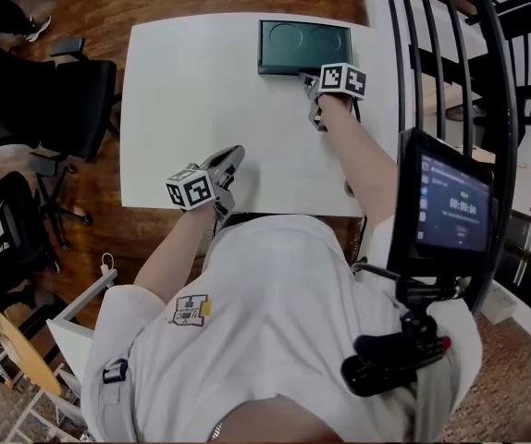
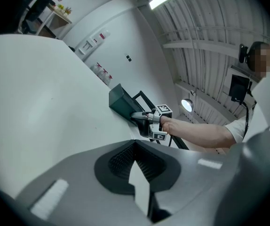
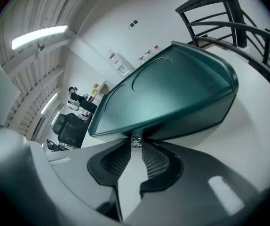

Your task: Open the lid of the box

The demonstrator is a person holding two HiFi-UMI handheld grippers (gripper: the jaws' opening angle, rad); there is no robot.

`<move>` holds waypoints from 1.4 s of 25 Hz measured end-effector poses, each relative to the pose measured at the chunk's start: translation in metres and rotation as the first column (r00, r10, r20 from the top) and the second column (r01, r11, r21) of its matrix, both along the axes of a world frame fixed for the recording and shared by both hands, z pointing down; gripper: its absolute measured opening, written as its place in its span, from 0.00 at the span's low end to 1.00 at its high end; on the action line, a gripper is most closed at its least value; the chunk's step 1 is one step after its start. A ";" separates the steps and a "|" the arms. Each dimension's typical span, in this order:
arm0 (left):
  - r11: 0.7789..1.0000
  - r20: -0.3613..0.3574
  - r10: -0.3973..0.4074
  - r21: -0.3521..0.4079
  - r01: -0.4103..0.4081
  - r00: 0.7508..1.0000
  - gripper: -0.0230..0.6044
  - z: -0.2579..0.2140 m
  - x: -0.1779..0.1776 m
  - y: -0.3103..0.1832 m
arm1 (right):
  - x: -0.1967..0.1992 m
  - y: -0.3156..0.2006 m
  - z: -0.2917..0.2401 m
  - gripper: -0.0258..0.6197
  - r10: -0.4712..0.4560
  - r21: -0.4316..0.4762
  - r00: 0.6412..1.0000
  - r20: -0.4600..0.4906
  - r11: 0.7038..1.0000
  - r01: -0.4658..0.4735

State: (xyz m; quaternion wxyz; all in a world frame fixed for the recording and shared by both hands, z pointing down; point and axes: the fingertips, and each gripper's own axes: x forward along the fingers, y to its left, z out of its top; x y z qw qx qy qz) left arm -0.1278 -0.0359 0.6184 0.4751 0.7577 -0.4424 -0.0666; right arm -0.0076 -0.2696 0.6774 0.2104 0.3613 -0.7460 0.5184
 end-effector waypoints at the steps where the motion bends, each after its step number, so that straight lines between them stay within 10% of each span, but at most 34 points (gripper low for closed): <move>1: 1.000 0.003 0.002 -0.001 -0.002 1.000 0.03 0.001 -0.001 -0.002 | -0.001 0.000 0.001 0.14 0.003 -0.003 1.000 0.006 1.000 -0.003; 21: 0.997 0.080 0.066 0.035 -0.069 0.995 0.03 0.011 -0.006 -0.117 | -0.018 0.038 0.012 0.14 -0.022 0.009 1.000 -0.010 1.000 0.022; 35: 0.993 0.083 0.109 0.032 -0.112 0.991 0.03 0.006 0.016 -0.087 | 0.011 0.102 0.010 0.14 0.026 0.037 0.999 -0.038 0.999 -0.024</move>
